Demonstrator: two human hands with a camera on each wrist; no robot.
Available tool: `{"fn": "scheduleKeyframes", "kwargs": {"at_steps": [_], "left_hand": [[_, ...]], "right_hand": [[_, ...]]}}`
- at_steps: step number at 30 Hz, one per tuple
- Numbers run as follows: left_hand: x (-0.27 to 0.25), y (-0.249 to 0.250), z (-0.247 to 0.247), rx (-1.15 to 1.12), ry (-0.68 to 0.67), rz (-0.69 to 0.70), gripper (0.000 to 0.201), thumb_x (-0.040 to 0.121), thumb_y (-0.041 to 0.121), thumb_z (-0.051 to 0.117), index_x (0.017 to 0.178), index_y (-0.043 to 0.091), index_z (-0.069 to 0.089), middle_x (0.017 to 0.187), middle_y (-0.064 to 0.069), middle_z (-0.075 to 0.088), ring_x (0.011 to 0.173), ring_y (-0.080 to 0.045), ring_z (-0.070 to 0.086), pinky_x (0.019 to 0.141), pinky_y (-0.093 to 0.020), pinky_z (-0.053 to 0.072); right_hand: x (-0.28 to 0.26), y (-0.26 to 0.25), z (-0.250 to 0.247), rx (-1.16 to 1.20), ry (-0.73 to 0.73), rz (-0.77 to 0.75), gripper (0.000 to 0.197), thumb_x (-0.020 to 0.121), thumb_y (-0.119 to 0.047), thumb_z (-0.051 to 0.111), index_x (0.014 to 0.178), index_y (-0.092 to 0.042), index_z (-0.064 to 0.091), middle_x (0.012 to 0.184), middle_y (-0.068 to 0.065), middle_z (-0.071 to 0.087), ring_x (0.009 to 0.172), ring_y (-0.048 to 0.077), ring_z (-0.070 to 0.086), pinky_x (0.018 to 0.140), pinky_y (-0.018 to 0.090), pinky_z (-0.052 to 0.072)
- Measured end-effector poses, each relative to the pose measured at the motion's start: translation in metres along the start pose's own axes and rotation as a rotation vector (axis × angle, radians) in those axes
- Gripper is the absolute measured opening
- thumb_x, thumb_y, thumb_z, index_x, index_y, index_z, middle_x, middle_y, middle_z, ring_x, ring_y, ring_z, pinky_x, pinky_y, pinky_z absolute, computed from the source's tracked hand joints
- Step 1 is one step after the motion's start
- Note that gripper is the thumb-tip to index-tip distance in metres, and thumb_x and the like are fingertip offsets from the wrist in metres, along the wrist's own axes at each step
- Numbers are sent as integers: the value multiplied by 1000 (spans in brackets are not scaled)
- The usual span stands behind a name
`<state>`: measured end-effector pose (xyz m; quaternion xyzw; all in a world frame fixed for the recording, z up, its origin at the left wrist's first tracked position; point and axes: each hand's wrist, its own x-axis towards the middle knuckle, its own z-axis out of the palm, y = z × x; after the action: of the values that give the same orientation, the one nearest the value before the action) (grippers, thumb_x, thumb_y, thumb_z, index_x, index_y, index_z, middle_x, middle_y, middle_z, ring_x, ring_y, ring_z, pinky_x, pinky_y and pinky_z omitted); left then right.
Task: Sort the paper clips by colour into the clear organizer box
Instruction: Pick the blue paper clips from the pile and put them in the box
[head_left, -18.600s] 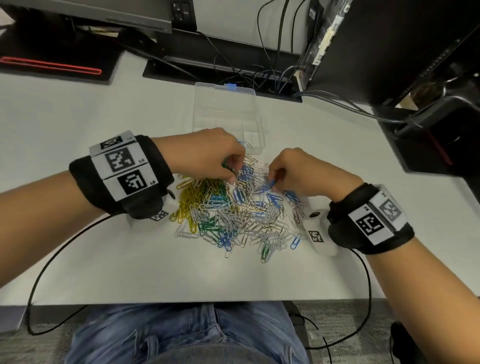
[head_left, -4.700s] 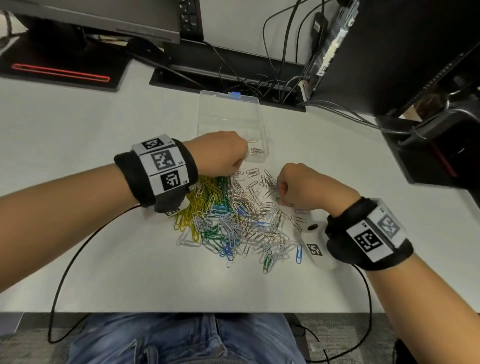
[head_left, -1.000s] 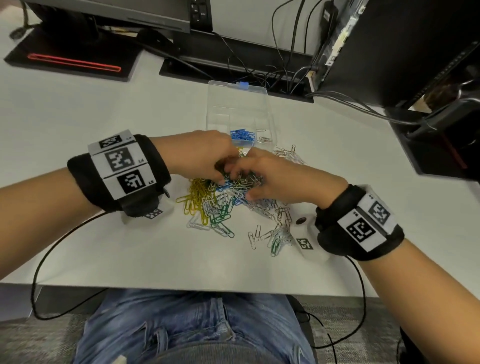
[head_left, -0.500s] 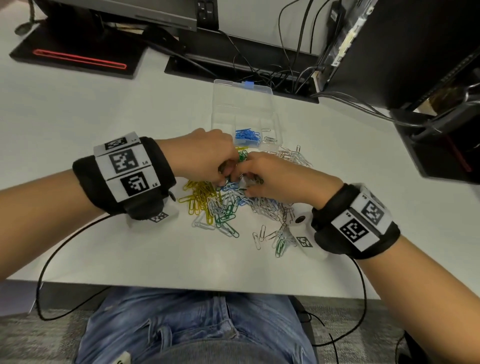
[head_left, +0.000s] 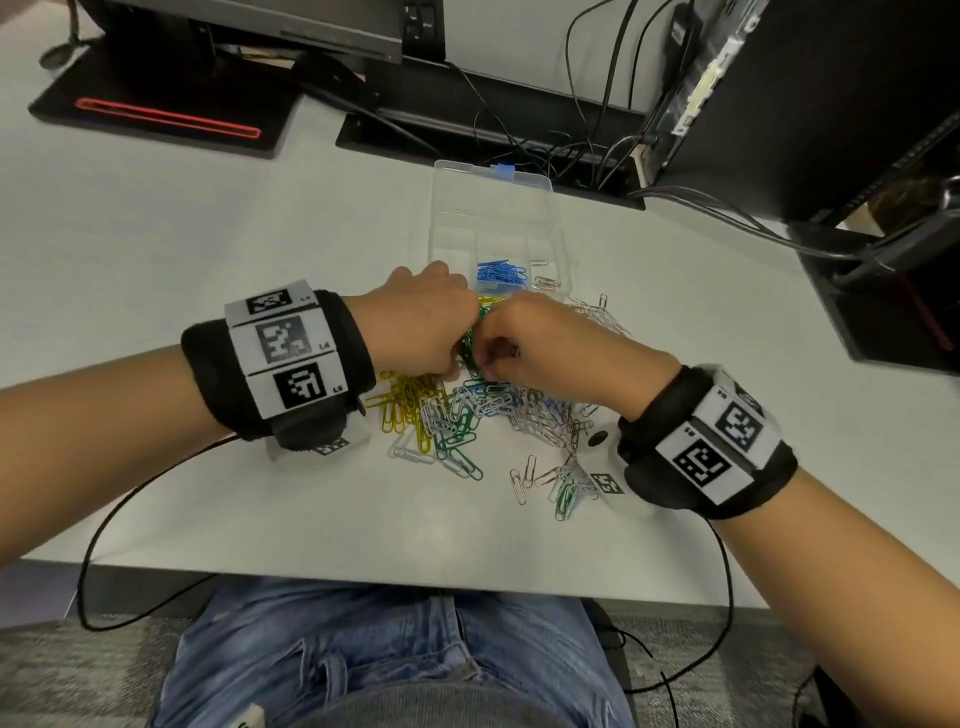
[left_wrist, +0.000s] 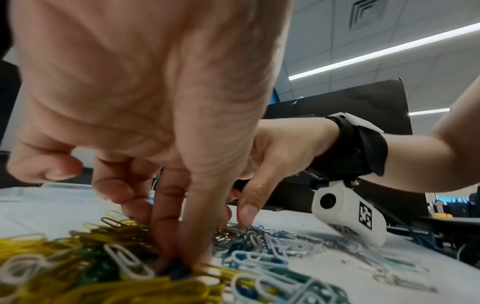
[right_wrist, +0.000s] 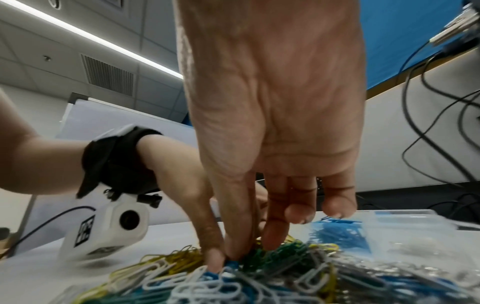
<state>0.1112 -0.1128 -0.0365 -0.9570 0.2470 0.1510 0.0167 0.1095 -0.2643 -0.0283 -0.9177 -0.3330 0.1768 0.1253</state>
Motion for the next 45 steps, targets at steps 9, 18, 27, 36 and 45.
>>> {"fn": "scheduleKeyframes", "kwargs": {"at_steps": [9,18,27,36,45], "left_hand": [[1,-11,-1,-69,-16,28,36,84,29,65,60,26,38,93,-4,44,98,-21,38,71,-31,40],[4,-29,-20,-559,35,34,11,80,23,75,80,13,72,76,2,70,70,-10,60,65,-22,47],[23,-40,-32,-901,171,-25,10,76,9,77,84,7,73,68,-1,70,59,-1,59,66,-15,47],[53,-33,-41,-797,248,16,11,77,5,75,87,3,72,70,-1,70,53,3,59,59,-10,48],[41,-31,-34,-950,53,53,15,81,0,69,95,0,64,77,-16,70,56,-11,66,49,-13,46]], "right_hand": [[7,-2,7,-73,-87,21,11,79,-10,67,80,-20,64,75,-3,57,70,18,55,63,32,47],[-1,19,-10,252,104,149,8,80,-15,73,82,-9,77,68,-6,66,55,-3,53,55,7,40],[0,44,-31,379,449,263,4,80,-8,72,77,-7,74,61,-8,60,49,-5,50,52,5,38],[13,55,-35,385,572,307,6,80,-9,71,74,-12,72,63,-6,62,51,-6,49,54,6,38],[30,49,-36,345,504,310,5,80,-6,70,83,-8,74,63,-8,56,55,-2,46,48,1,34]]}}
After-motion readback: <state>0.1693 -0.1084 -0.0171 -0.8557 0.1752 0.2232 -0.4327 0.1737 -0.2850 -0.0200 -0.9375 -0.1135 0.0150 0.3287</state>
